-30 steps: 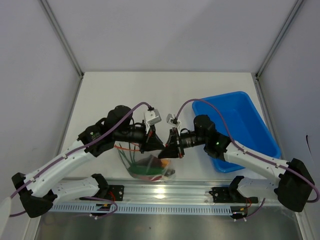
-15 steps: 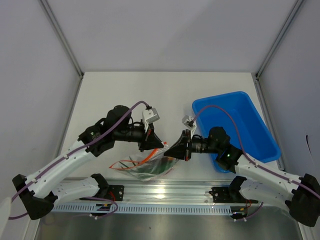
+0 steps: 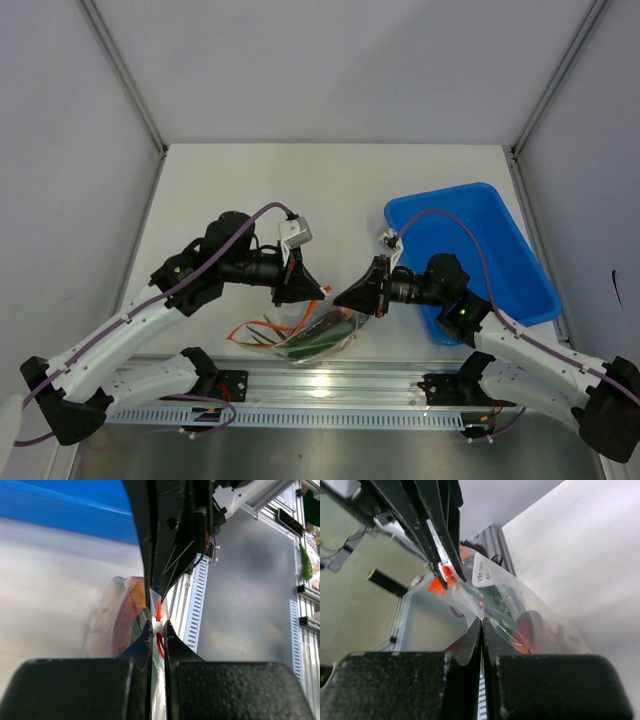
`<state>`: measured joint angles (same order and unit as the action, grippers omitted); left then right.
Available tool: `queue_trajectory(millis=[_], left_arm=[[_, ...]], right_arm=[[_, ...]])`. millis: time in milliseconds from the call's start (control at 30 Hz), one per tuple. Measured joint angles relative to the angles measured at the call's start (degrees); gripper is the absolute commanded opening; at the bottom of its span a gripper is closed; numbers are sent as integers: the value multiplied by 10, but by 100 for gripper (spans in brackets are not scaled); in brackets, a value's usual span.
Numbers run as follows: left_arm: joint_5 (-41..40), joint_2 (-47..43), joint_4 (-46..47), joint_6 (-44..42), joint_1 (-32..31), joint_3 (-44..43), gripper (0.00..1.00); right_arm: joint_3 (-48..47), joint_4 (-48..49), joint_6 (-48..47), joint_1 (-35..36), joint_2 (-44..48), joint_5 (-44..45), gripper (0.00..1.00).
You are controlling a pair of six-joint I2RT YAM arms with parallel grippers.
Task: Place the food in the zip-top bag and seal the zipper
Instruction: Zip the zipper food storage bag at the center of the board.
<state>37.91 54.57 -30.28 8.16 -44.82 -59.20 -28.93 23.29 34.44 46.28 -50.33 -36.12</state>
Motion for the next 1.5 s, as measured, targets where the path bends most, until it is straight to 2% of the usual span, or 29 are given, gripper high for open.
queue_trajectory(millis=[33,100,133,233,367,500,567,633,667,700,1000,1100,1300,1500], left_arm=[[4,0,-3,0,0,0,1],[15,0,-7,3,1,0,0],[20,0,-8,4,1,0,1],[35,0,-8,7,1,-1,1],[47,4,-12,9,1,-6,1],[49,10,-21,8,1,-14,0],[49,12,-25,8,1,-15,1],[50,14,-28,8,2,-16,1],[50,14,-30,8,1,-16,1],[49,15,-33,8,2,-17,1],[42,20,-38,8,4,-22,1],[33,20,-35,8,5,-23,1],[4,19,-34,4,6,-23,1],[-20,-4,-35,4,11,-12,1]], right_arm=[[-5,1,-2,-1,-13,-17,28],[-18,-2,-11,-2,-42,-50,46],[-29,-12,-18,-2,-59,-66,52],[-70,-50,-49,3,-103,-108,53],[-133,-93,-89,17,-145,-158,49],[-158,-96,-104,26,-167,-189,45],[-160,-97,-108,31,-176,-200,40],[-160,-97,-111,35,-184,-207,21],[-160,-97,-113,37,-188,-210,2],[-160,-97,-111,38,-191,-214,0],[-163,-97,-101,40,-191,-184,0],[-137,-76,-80,32,-161,-147,0],[-65,-16,-3,-31,-68,-93,0],[-38,-1,35,-67,-24,-82,0]])
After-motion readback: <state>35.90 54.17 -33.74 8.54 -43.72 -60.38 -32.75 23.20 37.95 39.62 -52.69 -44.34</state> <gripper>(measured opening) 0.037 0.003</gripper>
